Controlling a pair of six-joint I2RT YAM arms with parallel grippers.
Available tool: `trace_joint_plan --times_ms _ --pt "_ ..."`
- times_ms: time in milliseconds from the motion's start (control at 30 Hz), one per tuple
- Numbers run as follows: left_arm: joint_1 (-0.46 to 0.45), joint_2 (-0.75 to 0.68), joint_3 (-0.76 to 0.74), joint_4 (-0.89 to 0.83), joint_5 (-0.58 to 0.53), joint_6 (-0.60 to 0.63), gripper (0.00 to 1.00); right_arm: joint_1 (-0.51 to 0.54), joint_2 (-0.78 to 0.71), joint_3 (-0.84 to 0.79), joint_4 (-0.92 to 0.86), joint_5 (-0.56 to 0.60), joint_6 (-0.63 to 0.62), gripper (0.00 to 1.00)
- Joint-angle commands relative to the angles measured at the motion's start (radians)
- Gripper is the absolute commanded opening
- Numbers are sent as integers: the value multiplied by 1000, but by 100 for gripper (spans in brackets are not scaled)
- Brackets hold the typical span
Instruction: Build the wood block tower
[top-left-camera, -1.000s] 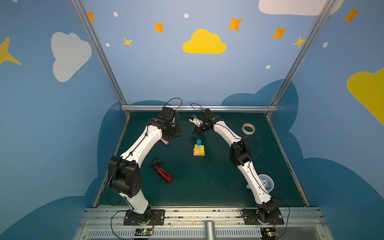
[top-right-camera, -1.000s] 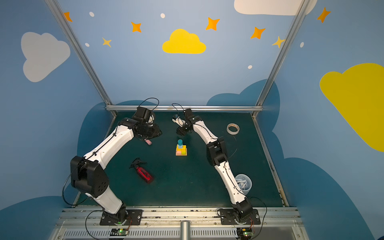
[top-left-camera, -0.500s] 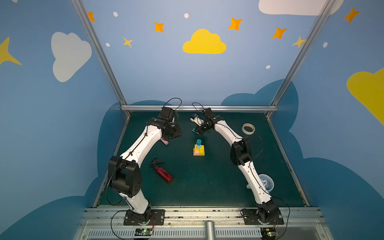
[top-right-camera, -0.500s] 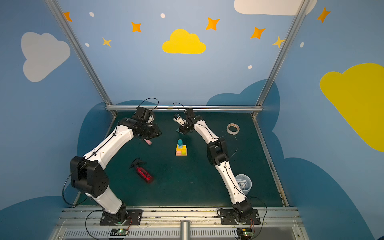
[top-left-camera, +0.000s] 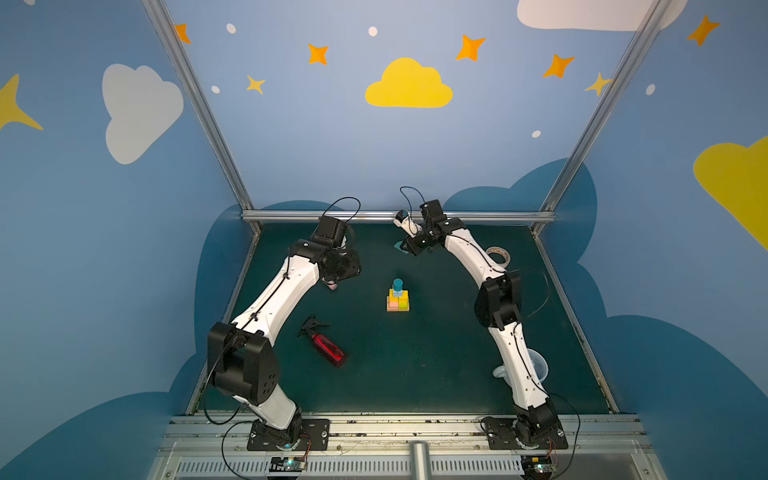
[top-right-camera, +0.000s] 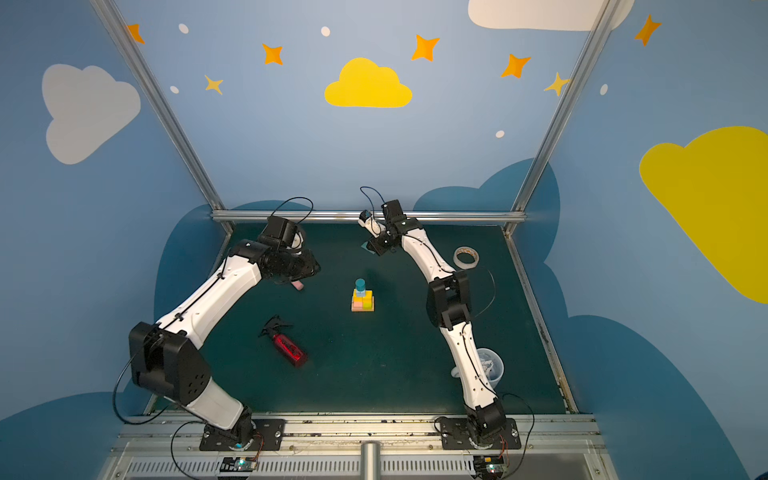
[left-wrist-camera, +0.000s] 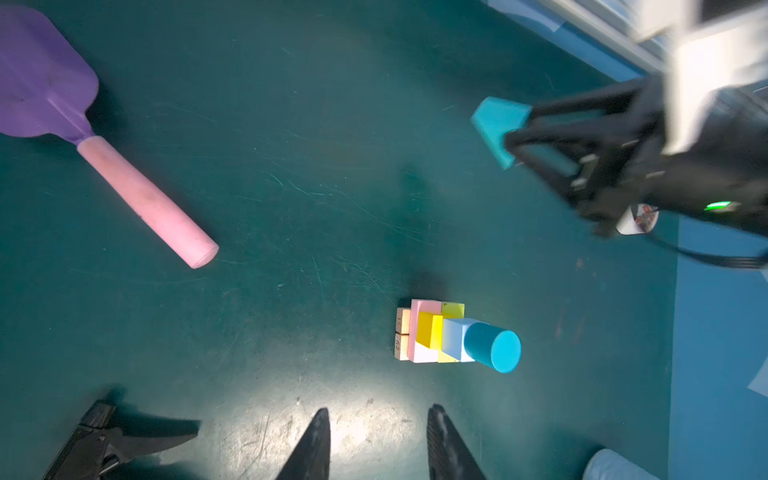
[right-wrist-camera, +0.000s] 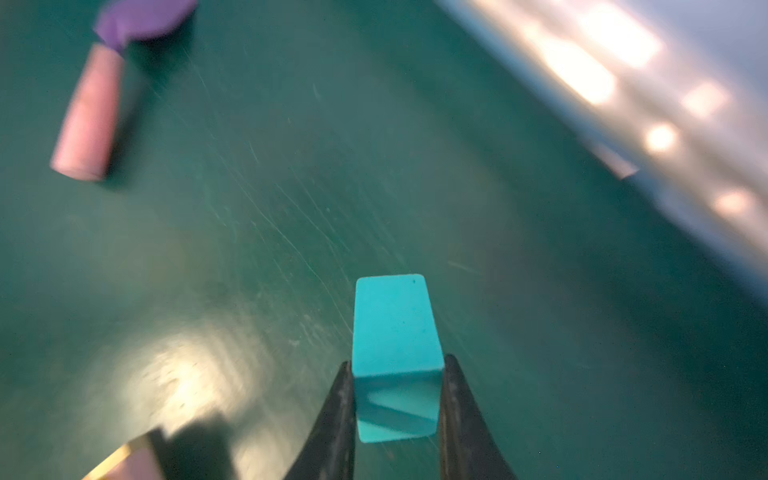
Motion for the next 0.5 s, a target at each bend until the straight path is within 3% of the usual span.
trace_joint_plan --times_ms 0,200,467 --pt "3 -52 -21 10 5 1 39 -7 -137 -11 -41 -62 -64 0" --pt "3 -99 -43 5 5 13 39 -1 -265 -95 -154 -204 -206 0" --pt "3 -149 -88 10 -19 51 40 31 -378 -247 -256 -260 -308 0"
